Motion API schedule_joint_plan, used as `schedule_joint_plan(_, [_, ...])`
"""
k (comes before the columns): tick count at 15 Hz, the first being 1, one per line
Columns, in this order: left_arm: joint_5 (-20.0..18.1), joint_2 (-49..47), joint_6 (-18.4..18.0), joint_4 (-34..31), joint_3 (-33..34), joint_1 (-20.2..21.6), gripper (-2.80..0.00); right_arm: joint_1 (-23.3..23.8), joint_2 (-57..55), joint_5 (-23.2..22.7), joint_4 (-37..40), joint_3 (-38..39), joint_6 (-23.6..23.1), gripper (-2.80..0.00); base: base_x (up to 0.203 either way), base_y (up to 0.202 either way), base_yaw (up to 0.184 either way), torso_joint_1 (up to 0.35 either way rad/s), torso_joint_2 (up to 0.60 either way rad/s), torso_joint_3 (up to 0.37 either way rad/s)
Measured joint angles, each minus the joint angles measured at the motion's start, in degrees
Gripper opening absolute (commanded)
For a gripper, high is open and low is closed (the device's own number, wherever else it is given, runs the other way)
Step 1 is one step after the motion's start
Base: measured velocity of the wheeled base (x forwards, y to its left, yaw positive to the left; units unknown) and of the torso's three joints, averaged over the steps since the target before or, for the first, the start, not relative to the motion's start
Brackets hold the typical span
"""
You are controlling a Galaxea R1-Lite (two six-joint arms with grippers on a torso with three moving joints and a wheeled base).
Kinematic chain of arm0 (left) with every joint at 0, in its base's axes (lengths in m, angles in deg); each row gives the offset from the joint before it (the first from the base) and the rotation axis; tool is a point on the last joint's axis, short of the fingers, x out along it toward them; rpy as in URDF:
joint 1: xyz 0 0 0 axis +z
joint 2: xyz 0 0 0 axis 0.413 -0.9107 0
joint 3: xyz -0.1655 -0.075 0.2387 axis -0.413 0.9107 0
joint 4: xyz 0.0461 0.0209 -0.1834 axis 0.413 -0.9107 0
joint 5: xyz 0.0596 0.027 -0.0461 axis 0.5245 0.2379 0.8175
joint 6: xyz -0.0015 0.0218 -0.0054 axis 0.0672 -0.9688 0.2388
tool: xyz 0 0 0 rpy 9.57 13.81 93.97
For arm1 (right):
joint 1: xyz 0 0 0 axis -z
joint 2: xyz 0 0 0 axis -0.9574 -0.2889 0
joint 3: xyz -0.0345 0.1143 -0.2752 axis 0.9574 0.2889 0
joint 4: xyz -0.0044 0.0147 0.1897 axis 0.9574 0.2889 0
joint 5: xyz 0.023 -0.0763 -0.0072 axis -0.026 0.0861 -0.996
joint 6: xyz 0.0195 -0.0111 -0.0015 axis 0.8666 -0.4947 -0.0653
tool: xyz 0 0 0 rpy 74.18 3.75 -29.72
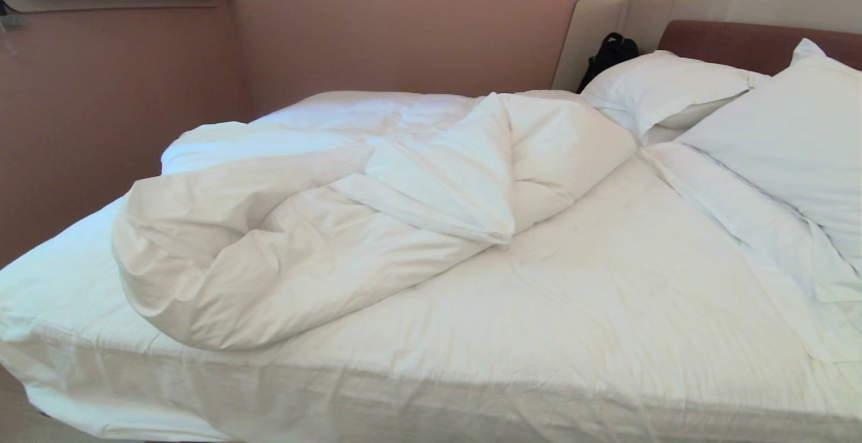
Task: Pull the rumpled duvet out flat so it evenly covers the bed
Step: Hold the folded corner of the quilt
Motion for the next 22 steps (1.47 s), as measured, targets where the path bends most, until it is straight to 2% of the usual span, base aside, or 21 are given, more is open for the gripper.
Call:
schedule_joint_plan(4, [0.00, 0.00, 0.07, 0.02, 0.00, 0.02, -2.80, -0.06, -16.14, -5.84, -1.57, -8.82, 7.04, -2.80, 0.000, 0.000, 0.000, 0.000, 0.00, 0.000])
schedule_joint_plan(11, [0.00, 0.00, 0.07, 0.00, 0.00, 0.00, -2.80, -1.90, -50.24, -19.33, -11.39, -23.17, 20.65, -2.80, 0.000, 0.000, 0.000, 0.000, 0.00, 0.000])
schedule_joint_plan(17, [-0.02, 0.00, 0.07, 0.00, 0.00, 0.00, -2.80, -8.02, -76.18, -26.11, -16.96, -43.43, 28.63, -2.80, 0.000, 0.000, 0.000, 0.000, 0.00, 0.000])
schedule_joint_plan(22, [-0.02, 0.00, 0.07, 0.00, 0.00, 0.00, -2.80, -9.73, -92.06, -31.89, -14.58, -62.94, 35.01, -2.80, 0.000, 0.000, 0.000, 0.000, 0.00, 0.000])
